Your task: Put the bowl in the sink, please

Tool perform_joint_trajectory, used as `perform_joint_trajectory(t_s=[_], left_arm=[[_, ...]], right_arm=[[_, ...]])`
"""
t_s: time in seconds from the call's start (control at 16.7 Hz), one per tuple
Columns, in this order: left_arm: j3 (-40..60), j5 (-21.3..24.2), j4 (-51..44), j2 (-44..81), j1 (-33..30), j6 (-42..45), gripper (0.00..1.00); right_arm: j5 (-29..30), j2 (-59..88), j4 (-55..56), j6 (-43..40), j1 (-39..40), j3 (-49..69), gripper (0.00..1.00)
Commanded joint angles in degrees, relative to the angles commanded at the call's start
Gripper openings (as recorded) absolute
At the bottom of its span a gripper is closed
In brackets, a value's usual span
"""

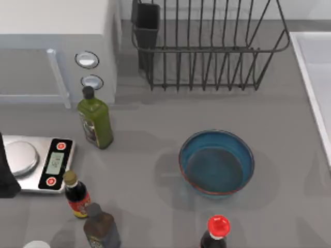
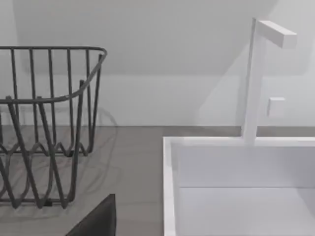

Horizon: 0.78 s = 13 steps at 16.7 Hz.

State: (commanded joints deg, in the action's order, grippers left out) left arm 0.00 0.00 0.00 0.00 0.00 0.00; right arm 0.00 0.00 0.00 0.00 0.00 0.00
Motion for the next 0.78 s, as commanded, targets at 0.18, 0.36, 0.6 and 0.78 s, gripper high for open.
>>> perform_joint_trajectory(t_s=[0.18, 0.36, 0.6, 0.78], left_arm=[[0.00, 0.00, 0.00, 0.00, 0.00, 0.00, 1.00], [0.00, 0.00, 0.00, 0.00, 0.00, 0.00, 1.00], [0.00, 0.00, 0.00, 0.00, 0.00, 0.00, 1.00], [0.00, 0.00, 0.00, 0.00, 0.00, 0.00, 1.00]], right_arm=[[-0.02, 0.59, -0.52, 0.23, 0.24, 0.58, 1.00], [-0.06, 6.00, -5.04, 2.27, 2.20, 5.93, 1.00], [0.04, 21.71, -16.27, 7.20, 6.82, 20.52, 1.00], [0.12, 39.56, -27.27, 11.78, 11.20, 34.40, 1.00]])
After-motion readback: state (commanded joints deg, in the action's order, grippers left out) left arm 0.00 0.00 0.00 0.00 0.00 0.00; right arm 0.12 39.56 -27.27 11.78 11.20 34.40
